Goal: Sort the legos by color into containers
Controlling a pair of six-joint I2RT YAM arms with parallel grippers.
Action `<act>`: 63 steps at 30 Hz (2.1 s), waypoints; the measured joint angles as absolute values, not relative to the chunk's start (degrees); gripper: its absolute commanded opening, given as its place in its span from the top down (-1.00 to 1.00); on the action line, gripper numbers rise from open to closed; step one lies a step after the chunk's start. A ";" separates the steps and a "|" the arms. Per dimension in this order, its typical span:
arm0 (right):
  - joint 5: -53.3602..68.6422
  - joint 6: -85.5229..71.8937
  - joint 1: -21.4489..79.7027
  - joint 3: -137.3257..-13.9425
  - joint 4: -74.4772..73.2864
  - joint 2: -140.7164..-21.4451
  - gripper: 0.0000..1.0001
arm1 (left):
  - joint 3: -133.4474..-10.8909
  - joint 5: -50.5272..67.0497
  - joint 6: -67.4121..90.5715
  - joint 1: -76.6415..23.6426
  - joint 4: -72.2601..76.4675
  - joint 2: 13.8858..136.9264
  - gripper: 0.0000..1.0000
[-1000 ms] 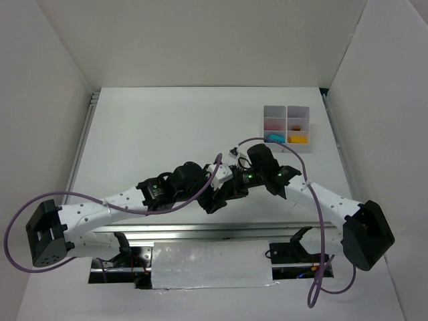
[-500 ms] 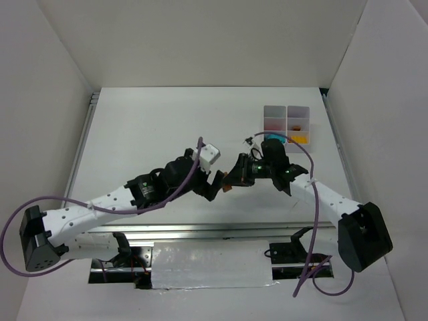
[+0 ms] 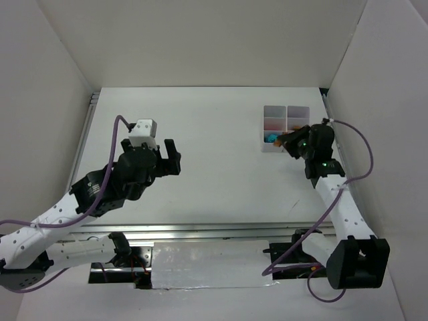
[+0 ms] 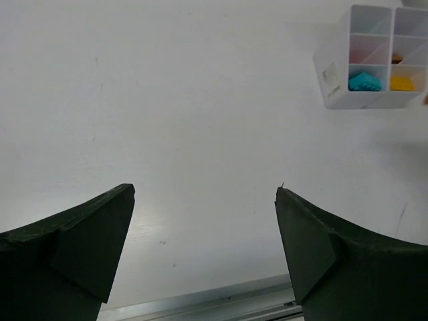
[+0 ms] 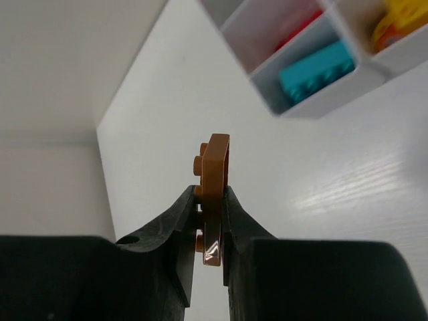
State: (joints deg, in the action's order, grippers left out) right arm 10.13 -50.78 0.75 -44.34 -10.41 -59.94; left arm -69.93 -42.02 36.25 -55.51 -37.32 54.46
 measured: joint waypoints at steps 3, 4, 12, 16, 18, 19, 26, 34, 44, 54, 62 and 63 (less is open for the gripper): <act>3.31 -51.86 -2.50 -49.74 -13.13 -60.73 1.00 | -69.52 -43.03 37.80 -55.51 -43.07 53.43 -0.99; 1.54 -51.99 -3.49 -51.57 -13.78 -61.43 1.00 | -69.28 -43.51 38.46 -55.51 -45.08 53.41 -0.99; -2.94 -52.25 -9.72 -55.92 -15.38 -66.85 1.00 | -64.25 -49.30 44.53 -53.49 -56.05 52.21 -0.99; -2.79 -52.53 -12.10 -55.92 -15.70 -68.88 1.00 | -63.99 -48.82 45.28 -45.10 -56.23 52.56 -0.99; -2.72 -52.64 -12.78 -55.92 -15.77 -69.14 1.00 | -63.57 -47.00 44.84 -38.96 -54.74 52.80 -0.99; -2.68 -52.66 -12.99 -55.94 -15.77 -69.14 1.00 | -63.33 -45.93 44.53 -36.73 -54.08 52.88 -0.99; -2.15 -52.66 -13.54 -55.99 -15.42 -69.12 1.00 | -62.50 -39.62 40.73 -24.23 -50.72 54.46 -0.99; -1.26 -52.58 -13.56 -55.96 -14.61 -69.17 1.00 | -58.92 -35.73 36.34 -24.12 -47.57 54.46 -0.99; 0.05 -52.42 -13.58 -55.92 -12.86 -70.11 1.00 | -57.95 -31.70 34.76 -24.08 -45.30 53.63 -0.99; 0.95 -52.47 -13.76 -55.90 -12.80 -70.70 1.00 | -57.95 -30.94 34.63 -24.08 -44.88 53.84 -0.99; 1.08 -52.49 -13.76 -55.81 -12.45 -71.13 1.00 | -57.95 -30.48 34.52 -24.08 -44.88 53.93 -0.99; 1.13 -52.49 -13.76 -55.81 -12.43 -71.31 1.00 | -57.95 -30.35 34.52 -24.08 -44.88 53.93 -0.99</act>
